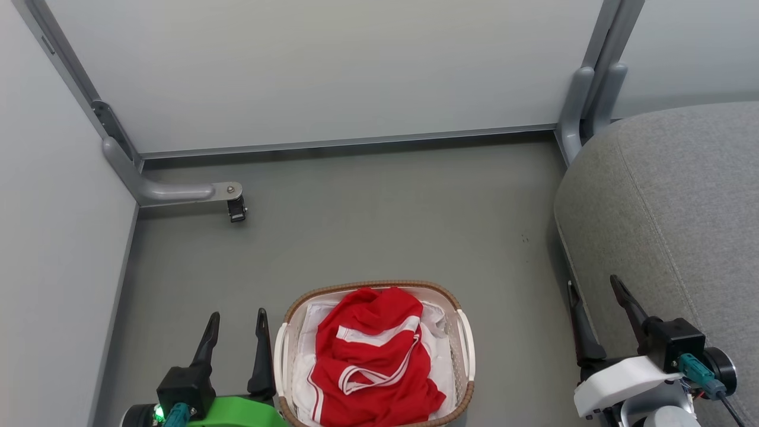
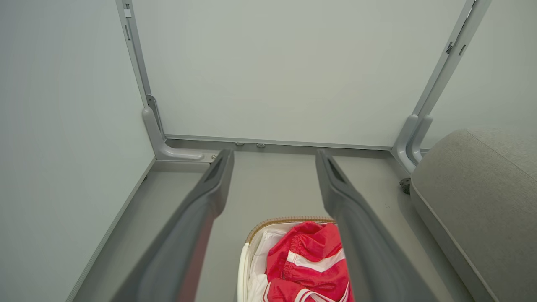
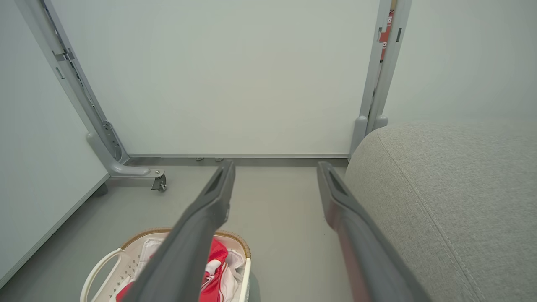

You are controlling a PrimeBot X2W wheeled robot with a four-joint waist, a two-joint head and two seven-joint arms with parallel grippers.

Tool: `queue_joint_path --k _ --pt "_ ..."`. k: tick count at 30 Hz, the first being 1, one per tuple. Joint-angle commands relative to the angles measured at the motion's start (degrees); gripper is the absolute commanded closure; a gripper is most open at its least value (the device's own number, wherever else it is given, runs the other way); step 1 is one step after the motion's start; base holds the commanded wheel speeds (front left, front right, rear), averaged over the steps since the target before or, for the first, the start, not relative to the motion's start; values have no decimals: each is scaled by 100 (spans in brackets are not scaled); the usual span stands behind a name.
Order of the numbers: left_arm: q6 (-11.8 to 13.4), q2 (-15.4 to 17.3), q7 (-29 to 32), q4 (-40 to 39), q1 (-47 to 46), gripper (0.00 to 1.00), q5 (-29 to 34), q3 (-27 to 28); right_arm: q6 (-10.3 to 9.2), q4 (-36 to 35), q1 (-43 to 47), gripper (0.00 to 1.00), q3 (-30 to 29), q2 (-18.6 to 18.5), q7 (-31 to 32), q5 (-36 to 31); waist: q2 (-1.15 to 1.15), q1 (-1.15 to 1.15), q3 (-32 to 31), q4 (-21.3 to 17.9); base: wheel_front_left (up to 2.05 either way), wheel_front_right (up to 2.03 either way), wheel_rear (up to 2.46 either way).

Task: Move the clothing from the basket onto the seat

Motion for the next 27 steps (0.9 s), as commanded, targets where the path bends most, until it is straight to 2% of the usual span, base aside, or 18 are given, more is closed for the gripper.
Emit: queue_joint_path --k 1,19,27 --pt "35 37 -22 1 47 0 41 10 0 20 77 0 3 -36 -31 -36 0 0 3 0 0 0 0" --pt "23 37 -16 28 -4 0 13 13 0 -15 46 0 -17 -35 -31 -15 0 0 55 -8 0 0 0" --pt "8 37 -16 -18 -157 0 69 -10 0 -150 -115 0 -25 -35 -31 -46 0 0 302 -42 0 0 0"
